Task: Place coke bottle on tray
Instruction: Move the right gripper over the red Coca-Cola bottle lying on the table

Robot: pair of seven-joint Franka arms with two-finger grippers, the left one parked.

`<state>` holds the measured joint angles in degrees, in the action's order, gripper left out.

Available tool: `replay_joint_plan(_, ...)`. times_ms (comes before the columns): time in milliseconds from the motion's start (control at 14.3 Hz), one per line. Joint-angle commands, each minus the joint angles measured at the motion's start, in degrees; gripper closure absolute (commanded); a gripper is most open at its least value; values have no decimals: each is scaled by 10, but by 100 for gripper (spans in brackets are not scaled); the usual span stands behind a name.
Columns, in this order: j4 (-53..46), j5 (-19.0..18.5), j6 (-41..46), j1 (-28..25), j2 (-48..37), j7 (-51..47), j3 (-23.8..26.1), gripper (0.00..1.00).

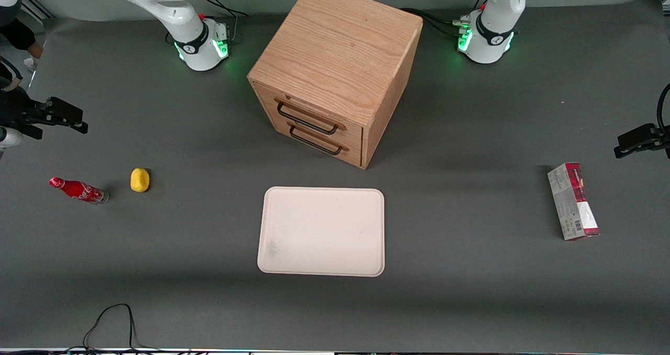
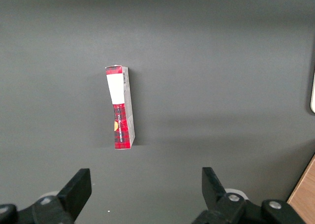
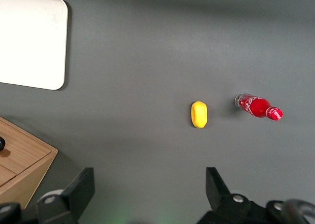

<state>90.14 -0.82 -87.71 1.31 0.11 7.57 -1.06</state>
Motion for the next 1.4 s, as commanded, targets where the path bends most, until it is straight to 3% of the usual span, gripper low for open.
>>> replay_joint_plan(0, -11, -7, 10, 1, 2, -14, 3, 0)
replay_joint_plan(909, -8, -9, 12, 8, 2, -3, -5, 0)
replay_joint_plan(1328, -33, -6, 9, 10, 16, 87, -93, 0)
